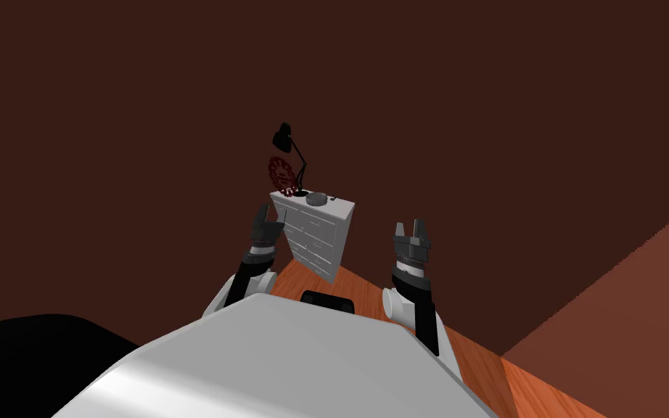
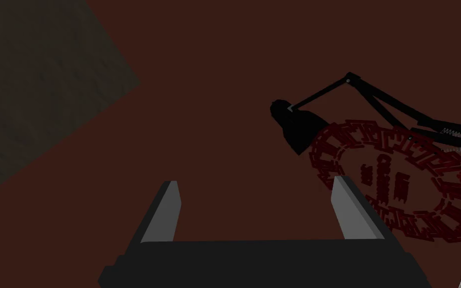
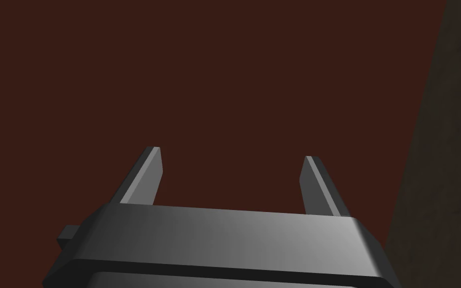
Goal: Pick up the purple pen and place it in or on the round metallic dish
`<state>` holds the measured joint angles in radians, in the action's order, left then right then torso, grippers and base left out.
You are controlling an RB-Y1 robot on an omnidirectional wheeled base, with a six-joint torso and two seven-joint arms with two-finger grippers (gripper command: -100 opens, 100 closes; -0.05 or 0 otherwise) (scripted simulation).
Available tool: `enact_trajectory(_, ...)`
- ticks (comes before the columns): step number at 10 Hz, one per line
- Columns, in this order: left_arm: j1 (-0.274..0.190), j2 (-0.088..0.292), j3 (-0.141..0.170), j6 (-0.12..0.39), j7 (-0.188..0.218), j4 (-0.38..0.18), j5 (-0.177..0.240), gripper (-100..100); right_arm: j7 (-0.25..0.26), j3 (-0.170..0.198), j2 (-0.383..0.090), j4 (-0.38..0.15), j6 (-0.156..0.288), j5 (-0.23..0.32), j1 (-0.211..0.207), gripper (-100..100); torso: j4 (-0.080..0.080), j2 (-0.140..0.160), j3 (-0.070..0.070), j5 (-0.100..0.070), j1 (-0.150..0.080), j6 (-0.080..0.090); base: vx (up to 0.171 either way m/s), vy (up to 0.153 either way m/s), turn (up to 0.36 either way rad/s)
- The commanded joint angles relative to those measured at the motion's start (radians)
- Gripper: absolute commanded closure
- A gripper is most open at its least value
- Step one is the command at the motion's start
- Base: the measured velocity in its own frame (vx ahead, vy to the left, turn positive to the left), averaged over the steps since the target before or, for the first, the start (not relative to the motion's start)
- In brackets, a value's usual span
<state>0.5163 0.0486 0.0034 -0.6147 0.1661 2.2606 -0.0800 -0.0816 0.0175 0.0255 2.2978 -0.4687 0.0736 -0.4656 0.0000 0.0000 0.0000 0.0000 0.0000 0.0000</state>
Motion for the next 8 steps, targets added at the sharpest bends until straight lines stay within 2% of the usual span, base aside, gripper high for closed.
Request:
enact_trajectory(1,0.001,0.036,0.028,-0.004,0.002,-0.008,-0.018,-100,0.0,0.0,0.0,0.0,0.0,0.0,0.0,0,0.0,0.0,0.0,0.0,0.0,0.0,-0.036,0.009,-0.042)
enact_trajectory(4,0.003,0.093,0.094,-0.013,0.006,-0.027,-0.061,-100,0.0,0.0,0.0,0.0,0.0,0.0,0.0,0,0.001,0.005,0.003,0.001,0.003,0.0,-0.072,0.032,-0.044)
enact_trajectory(8,0.009,0.184,0.215,-0.029,0.014,-0.067,-0.145,-100,0.0,0.0,0.0,0.0,0.0,0.0,0.0,0,0.001,0.006,0.004,0.001,0.003,0.0,-0.098,0.04,-0.058)
